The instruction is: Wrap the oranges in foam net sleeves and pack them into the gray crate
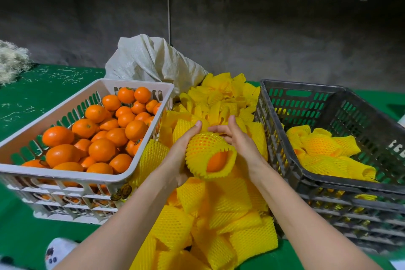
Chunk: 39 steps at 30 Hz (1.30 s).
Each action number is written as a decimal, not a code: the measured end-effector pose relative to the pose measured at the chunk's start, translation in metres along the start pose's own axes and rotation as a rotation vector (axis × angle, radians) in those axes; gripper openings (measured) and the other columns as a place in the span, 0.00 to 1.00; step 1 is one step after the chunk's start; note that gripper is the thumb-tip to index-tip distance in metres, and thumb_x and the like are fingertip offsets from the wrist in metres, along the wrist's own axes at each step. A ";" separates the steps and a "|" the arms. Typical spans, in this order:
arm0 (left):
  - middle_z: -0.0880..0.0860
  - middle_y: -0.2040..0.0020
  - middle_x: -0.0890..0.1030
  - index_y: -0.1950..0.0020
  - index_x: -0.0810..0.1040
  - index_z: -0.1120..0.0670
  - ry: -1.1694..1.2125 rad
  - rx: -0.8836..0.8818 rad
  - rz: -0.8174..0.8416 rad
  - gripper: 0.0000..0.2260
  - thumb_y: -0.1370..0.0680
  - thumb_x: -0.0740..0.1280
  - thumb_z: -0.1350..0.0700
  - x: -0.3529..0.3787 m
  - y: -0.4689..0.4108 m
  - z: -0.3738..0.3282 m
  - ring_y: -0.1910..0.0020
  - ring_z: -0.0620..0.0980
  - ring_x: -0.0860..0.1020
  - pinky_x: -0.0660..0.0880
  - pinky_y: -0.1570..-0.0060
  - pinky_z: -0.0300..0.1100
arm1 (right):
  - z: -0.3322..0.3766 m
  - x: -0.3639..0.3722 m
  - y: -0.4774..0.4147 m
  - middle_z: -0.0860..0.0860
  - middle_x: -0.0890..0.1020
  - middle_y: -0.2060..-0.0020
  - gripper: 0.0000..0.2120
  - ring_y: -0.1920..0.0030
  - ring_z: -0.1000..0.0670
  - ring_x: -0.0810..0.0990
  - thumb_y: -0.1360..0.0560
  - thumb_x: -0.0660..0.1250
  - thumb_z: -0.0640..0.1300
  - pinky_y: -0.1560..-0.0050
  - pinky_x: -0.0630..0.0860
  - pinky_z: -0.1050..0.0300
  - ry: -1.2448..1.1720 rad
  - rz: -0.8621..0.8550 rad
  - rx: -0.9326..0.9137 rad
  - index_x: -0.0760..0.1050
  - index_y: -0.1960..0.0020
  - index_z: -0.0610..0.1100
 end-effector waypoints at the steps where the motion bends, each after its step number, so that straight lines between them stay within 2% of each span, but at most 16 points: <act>1: 0.57 0.49 0.84 0.40 0.76 0.52 -0.023 -0.007 -0.074 0.29 0.34 0.66 0.34 -0.007 -0.002 0.000 0.51 0.57 0.83 0.80 0.53 0.51 | -0.005 0.005 0.003 0.47 0.82 0.48 0.28 0.46 0.49 0.79 0.32 0.52 0.69 0.44 0.76 0.52 -0.037 0.047 0.041 0.79 0.48 0.51; 4: 0.57 0.37 0.77 0.29 0.68 0.50 -0.009 0.013 -0.260 0.32 0.27 0.59 0.32 -0.020 -0.005 -0.003 0.40 0.59 0.77 0.74 0.41 0.58 | -0.011 0.008 0.005 0.53 0.69 0.32 0.36 0.35 0.58 0.66 0.32 0.53 0.69 0.34 0.63 0.58 0.009 -0.002 0.014 0.66 0.30 0.51; 6: 0.58 0.36 0.76 0.30 0.69 0.52 0.038 0.062 -0.344 0.29 0.23 0.57 0.35 -0.021 -0.003 -0.004 0.41 0.59 0.77 0.77 0.48 0.55 | -0.009 0.000 0.002 0.54 0.69 0.33 0.31 0.35 0.57 0.65 0.26 0.52 0.64 0.34 0.62 0.58 -0.046 -0.116 -0.027 0.63 0.28 0.49; 8: 0.59 0.50 0.80 0.50 0.77 0.55 -0.022 0.164 -0.428 0.20 0.21 0.58 0.39 -0.024 0.001 -0.008 0.52 0.56 0.80 0.76 0.58 0.49 | -0.014 -0.006 0.000 0.52 0.70 0.33 0.28 0.34 0.52 0.68 0.24 0.52 0.62 0.32 0.65 0.52 -0.132 -0.177 0.005 0.63 0.28 0.50; 11: 0.51 0.77 0.66 0.76 0.64 0.51 -0.191 0.415 -0.528 0.25 0.22 0.62 0.43 -0.024 0.011 -0.026 0.76 0.47 0.66 0.61 0.71 0.44 | -0.021 -0.001 0.000 0.49 0.70 0.31 0.29 0.32 0.47 0.69 0.24 0.53 0.63 0.32 0.67 0.44 -0.207 -0.157 0.045 0.63 0.28 0.51; 13: 0.46 0.82 0.58 0.81 0.58 0.50 -0.262 0.522 -0.538 0.29 0.22 0.64 0.46 -0.020 0.014 -0.035 0.80 0.43 0.56 0.54 0.72 0.44 | -0.023 0.006 0.000 0.49 0.68 0.29 0.37 0.30 0.48 0.67 0.31 0.53 0.68 0.30 0.64 0.44 -0.234 -0.129 0.052 0.62 0.27 0.51; 15: 0.45 0.82 0.57 0.79 0.58 0.50 -0.285 0.576 -0.544 0.28 0.22 0.65 0.48 -0.019 0.016 -0.040 0.80 0.44 0.55 0.54 0.74 0.42 | -0.022 0.007 0.001 0.49 0.68 0.29 0.40 0.30 0.48 0.66 0.34 0.54 0.70 0.29 0.63 0.44 -0.290 -0.125 0.054 0.63 0.27 0.51; 17: 0.49 0.80 0.62 0.79 0.64 0.55 -0.209 0.591 -0.532 0.26 0.23 0.66 0.49 -0.021 0.013 -0.037 0.78 0.45 0.60 0.58 0.74 0.40 | -0.023 0.004 0.001 0.48 0.74 0.34 0.29 0.34 0.48 0.72 0.27 0.56 0.65 0.33 0.68 0.45 -0.359 -0.141 0.063 0.69 0.31 0.51; 20: 0.58 0.72 0.74 0.69 0.74 0.68 -0.088 0.567 -0.483 0.23 0.23 0.67 0.50 -0.019 0.009 -0.033 0.70 0.53 0.70 0.68 0.67 0.45 | -0.028 0.000 0.000 0.51 0.84 0.54 0.14 0.51 0.52 0.82 0.24 0.58 0.58 0.52 0.78 0.54 -0.439 -0.159 0.061 0.78 0.49 0.52; 24: 0.52 0.75 0.78 0.70 0.76 0.60 -0.024 0.500 -0.431 0.18 0.26 0.67 0.48 -0.015 0.002 -0.030 0.71 0.50 0.75 0.72 0.70 0.40 | -0.032 0.000 0.003 0.51 0.85 0.61 0.14 0.57 0.51 0.83 0.24 0.60 0.57 0.56 0.78 0.54 -0.500 -0.155 0.042 0.80 0.55 0.51; 27: 0.60 0.65 0.77 0.62 0.77 0.63 -0.046 0.409 -0.391 0.20 0.29 0.67 0.44 -0.009 -0.002 -0.026 0.63 0.55 0.74 0.72 0.61 0.46 | -0.029 -0.004 0.007 0.55 0.85 0.65 0.16 0.63 0.56 0.83 0.23 0.59 0.54 0.65 0.78 0.61 -0.479 -0.143 -0.026 0.81 0.63 0.53; 30: 0.56 0.59 0.83 0.59 0.78 0.60 -0.135 0.168 -0.301 0.25 0.29 0.66 0.37 -0.004 -0.009 -0.012 0.57 0.53 0.81 0.76 0.56 0.45 | -0.013 -0.018 0.015 0.56 0.83 0.60 0.10 0.57 0.56 0.82 0.24 0.60 0.55 0.61 0.78 0.60 -0.367 -0.216 -0.152 0.78 0.57 0.54; 32: 0.54 0.55 0.85 0.55 0.81 0.52 -0.117 -0.019 -0.127 0.26 0.29 0.60 0.30 0.012 -0.008 0.002 0.53 0.56 0.83 0.79 0.51 0.52 | 0.002 -0.028 0.020 0.54 0.79 0.58 0.12 0.53 0.54 0.78 0.28 0.57 0.58 0.54 0.76 0.53 -0.209 -0.263 -0.292 0.74 0.53 0.53; 34: 0.56 0.55 0.85 0.58 0.85 0.49 -0.074 -0.124 0.002 0.28 0.31 0.59 0.28 0.028 -0.006 0.010 0.55 0.59 0.84 0.79 0.52 0.60 | 0.013 -0.033 0.027 0.54 0.76 0.58 0.14 0.53 0.54 0.75 0.30 0.56 0.60 0.52 0.73 0.50 -0.082 -0.288 -0.409 0.71 0.53 0.52; 37: 0.58 0.55 0.85 0.56 0.86 0.52 0.033 -0.163 0.105 0.22 0.34 0.67 0.34 0.050 0.001 0.011 0.58 0.58 0.84 0.80 0.59 0.57 | 0.017 -0.035 0.032 0.57 0.74 0.57 0.14 0.55 0.64 0.73 0.31 0.56 0.60 0.58 0.71 0.66 0.001 -0.275 -0.465 0.69 0.52 0.53; 39: 0.55 0.59 0.85 0.53 0.82 0.52 0.007 -0.114 0.126 0.18 0.33 0.68 0.41 0.058 -0.001 0.007 0.61 0.54 0.84 0.80 0.59 0.49 | 0.017 -0.038 0.031 0.56 0.73 0.58 0.09 0.58 0.65 0.71 0.30 0.56 0.55 0.59 0.69 0.68 0.008 -0.248 -0.438 0.68 0.53 0.52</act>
Point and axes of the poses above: each hand's wrist, its own y-axis away from the middle knuckle, its own x-axis out of the palm, z = x × y, the point moved 9 cm from there along -y, towards the middle knuckle
